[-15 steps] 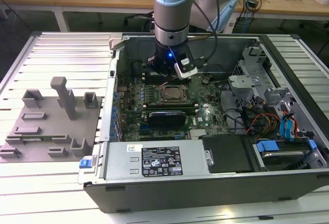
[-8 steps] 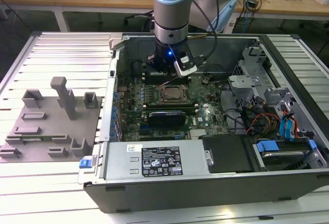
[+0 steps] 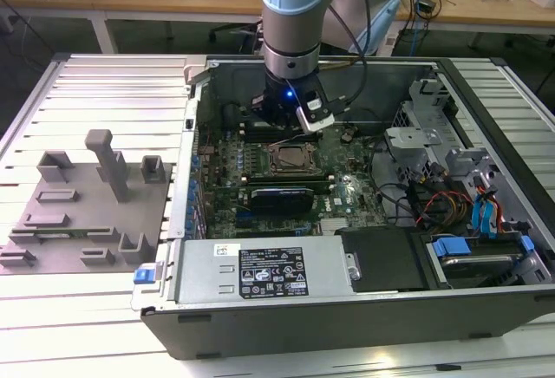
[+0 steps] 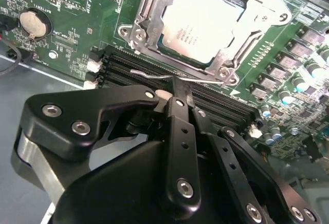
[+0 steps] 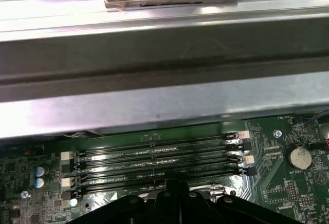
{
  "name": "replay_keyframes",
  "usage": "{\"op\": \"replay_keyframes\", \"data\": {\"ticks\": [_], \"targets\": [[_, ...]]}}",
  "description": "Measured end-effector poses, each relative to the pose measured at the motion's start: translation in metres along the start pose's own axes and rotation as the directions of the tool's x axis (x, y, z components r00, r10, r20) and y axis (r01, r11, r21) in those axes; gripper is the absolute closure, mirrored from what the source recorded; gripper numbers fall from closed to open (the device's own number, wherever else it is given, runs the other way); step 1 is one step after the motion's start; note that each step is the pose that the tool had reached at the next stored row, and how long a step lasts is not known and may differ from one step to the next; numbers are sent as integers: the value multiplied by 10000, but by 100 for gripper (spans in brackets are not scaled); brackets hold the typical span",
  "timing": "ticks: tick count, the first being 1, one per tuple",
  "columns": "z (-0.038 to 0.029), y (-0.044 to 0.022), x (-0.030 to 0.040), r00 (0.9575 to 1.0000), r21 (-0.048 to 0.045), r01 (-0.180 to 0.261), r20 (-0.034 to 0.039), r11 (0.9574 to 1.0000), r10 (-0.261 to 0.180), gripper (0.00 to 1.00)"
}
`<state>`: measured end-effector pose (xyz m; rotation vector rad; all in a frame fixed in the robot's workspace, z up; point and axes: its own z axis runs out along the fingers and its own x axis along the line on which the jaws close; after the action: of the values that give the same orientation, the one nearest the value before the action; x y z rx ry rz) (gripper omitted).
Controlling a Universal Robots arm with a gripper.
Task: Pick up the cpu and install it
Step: 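Install the first cpu locking lever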
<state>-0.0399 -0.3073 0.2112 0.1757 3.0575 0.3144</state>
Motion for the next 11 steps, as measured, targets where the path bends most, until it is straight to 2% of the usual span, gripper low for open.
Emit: {"op": "replay_keyframes", "data": {"ticks": [2,3,4,5,10,11], "targets": [[20,-2,-17,10000,0,3,14,10000,-3,89],[47,-7,-20,9992,42,-368,130,9993,368,89],[50,-8,-21,9982,59,-571,174,9984,570,89],[51,-8,-21,9976,66,-672,198,9977,671,89],[53,-8,-20,9974,65,-693,210,9976,691,89],[55,-8,-20,9971,53,-714,278,9974,712,89]]}}
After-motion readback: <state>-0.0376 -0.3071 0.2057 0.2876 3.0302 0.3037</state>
